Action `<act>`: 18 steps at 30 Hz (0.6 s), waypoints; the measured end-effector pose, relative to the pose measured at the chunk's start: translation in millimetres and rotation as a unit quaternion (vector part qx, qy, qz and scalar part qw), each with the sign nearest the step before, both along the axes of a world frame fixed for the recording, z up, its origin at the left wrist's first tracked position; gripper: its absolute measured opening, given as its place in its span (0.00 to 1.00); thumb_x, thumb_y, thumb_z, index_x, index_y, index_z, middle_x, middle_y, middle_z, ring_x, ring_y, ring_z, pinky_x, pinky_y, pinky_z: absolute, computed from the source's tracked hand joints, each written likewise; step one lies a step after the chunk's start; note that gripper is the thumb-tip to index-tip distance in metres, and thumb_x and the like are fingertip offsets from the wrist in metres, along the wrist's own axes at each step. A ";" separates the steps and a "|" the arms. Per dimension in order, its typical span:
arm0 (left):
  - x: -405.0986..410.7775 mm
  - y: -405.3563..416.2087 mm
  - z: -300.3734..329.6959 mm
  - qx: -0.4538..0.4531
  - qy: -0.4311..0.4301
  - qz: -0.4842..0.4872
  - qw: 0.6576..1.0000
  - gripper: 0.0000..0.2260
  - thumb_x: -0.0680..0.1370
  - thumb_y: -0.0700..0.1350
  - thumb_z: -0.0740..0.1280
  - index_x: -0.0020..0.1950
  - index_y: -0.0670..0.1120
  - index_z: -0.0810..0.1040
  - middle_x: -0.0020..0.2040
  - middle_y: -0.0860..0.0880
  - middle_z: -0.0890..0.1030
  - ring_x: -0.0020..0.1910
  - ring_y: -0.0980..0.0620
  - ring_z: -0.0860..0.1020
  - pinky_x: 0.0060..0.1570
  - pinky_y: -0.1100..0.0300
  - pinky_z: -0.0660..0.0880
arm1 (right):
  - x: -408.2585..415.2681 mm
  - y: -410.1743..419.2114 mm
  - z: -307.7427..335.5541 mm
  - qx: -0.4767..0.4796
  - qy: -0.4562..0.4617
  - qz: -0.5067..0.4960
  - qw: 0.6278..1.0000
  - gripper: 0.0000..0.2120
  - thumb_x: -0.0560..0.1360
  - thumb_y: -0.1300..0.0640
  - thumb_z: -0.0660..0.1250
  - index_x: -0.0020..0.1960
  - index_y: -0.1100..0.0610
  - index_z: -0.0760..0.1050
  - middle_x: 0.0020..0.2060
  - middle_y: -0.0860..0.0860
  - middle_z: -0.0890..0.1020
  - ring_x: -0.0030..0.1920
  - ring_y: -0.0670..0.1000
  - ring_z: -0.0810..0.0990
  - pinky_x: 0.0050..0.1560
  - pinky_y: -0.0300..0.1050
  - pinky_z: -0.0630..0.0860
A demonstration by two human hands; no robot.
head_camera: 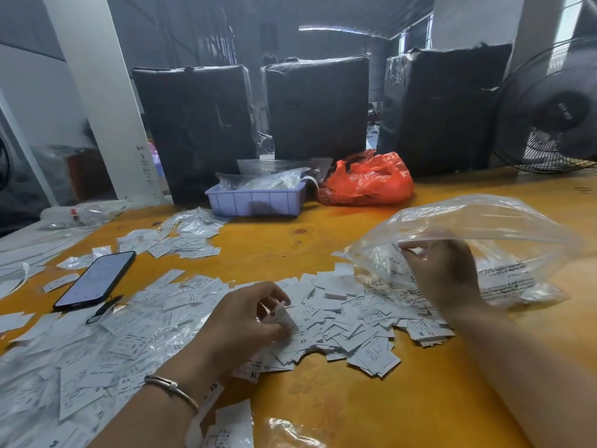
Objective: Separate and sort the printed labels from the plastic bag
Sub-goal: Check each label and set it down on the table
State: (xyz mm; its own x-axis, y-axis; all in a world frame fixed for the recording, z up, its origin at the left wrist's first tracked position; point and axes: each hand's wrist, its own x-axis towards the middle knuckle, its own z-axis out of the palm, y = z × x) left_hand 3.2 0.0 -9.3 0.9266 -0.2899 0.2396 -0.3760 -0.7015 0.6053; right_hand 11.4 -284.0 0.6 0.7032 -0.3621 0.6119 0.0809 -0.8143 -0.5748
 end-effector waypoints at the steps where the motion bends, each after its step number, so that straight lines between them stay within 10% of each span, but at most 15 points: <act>1: -0.4 -0.3 0.7 -0.025 0.018 0.001 1.000 0.17 0.68 0.41 0.75 0.51 0.59 0.78 0.45 0.56 0.80 0.39 0.56 0.79 0.35 0.69 0.74 | -1.8 5.6 0.4 0.046 0.001 0.064 0.997 0.05 0.73 0.62 0.71 0.48 0.61 0.83 0.43 0.57 0.85 0.41 0.53 0.81 0.45 0.46 0.79; 5: -2.4 -1.7 6.1 -0.106 0.072 0.007 0.992 0.26 0.67 0.42 0.79 0.59 0.62 0.75 0.44 0.42 0.82 0.40 0.43 0.82 0.41 0.50 0.80 | -11.4 29.6 -0.6 0.185 0.051 0.223 0.956 0.10 0.70 0.64 0.73 0.50 0.55 0.82 0.39 0.53 0.84 0.35 0.52 0.81 0.37 0.40 0.81; 12: -2.9 -1.6 12.2 -0.242 0.067 -0.020 0.968 0.06 0.67 0.38 0.77 0.41 0.45 0.84 0.37 0.48 0.85 0.37 0.55 0.82 0.36 0.68 0.76 | -19.6 55.7 -2.0 0.312 0.092 0.348 0.879 0.23 0.66 0.68 0.76 0.57 0.54 0.75 0.40 0.56 0.83 0.39 0.52 0.84 0.39 0.40 0.79; 18: -11.1 -10.1 14.4 -0.317 0.093 -0.063 0.942 0.08 0.69 0.41 0.72 0.46 0.41 0.86 0.39 0.50 0.86 0.36 0.60 0.82 0.37 0.74 0.73 | -24.2 62.0 -1.0 0.344 0.089 0.401 0.845 0.20 0.70 0.73 0.69 0.60 0.58 0.74 0.38 0.60 0.84 0.40 0.58 0.85 0.38 0.43 0.81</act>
State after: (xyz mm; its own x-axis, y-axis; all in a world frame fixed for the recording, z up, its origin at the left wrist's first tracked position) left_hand -7.8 -10.1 5.0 0.9375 -0.2542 0.2377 -0.2775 -0.1338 0.9514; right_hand -12.8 -222.1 -0.4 0.9497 0.0461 0.3097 0.3104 -0.0069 -0.9506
